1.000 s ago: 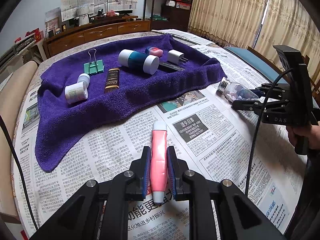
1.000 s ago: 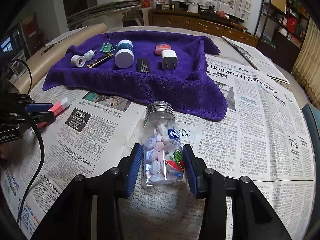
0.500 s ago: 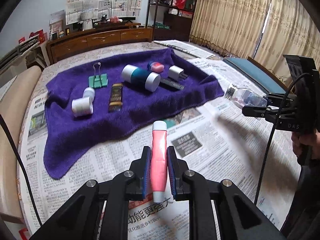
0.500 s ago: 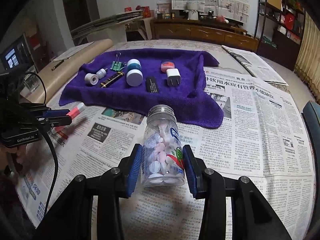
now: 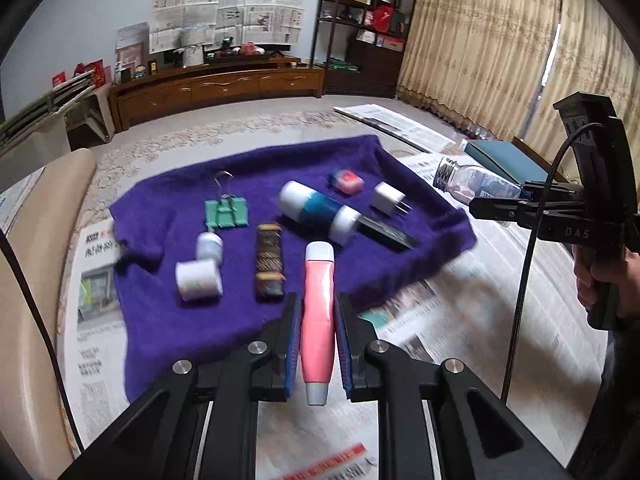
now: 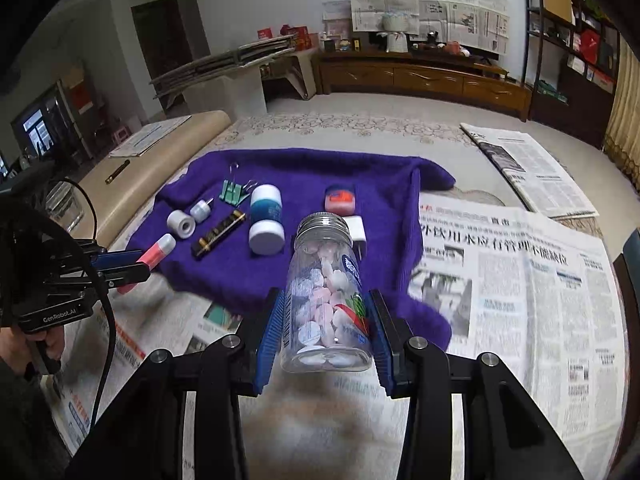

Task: Organize rigid objects
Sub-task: 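Carry the pink tube and pill bottle over the purple towel, then lower the tube and bottle onto the towel and open both tools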

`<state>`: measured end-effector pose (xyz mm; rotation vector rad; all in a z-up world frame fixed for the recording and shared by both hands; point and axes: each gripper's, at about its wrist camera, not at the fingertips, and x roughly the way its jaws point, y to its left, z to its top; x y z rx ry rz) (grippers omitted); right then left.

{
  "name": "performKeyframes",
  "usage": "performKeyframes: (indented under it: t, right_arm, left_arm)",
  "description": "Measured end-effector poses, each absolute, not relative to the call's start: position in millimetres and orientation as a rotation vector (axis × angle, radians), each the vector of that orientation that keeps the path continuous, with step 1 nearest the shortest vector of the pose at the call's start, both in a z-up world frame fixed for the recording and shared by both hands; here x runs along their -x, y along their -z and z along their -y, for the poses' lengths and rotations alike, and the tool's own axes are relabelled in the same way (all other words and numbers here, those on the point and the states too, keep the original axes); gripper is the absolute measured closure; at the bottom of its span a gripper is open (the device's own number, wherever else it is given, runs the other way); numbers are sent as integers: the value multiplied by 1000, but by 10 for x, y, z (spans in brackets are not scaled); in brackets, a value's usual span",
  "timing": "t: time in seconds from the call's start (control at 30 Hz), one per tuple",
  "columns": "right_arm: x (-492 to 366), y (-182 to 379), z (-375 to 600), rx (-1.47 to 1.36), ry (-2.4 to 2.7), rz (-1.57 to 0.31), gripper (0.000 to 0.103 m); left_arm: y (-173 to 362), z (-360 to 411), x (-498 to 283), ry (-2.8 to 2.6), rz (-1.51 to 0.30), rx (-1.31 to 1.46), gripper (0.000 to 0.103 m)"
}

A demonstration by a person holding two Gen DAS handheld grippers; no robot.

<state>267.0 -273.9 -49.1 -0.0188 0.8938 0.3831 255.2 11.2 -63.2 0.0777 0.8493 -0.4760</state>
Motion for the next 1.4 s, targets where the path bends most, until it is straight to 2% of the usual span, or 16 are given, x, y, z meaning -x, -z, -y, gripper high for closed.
performKeyframes:
  t: [0.43, 1.4]
  right_arm:
    - [-3502, 726, 2353, 70, -440, -952, 62]
    - [-4003, 1172, 1741, 229, -449, -1038, 62]
  left_arm:
    - [902, -140, -3190, 380, -936, -73, 86]
    - [1120, -116, -3474, 301, -1012, -164, 86]
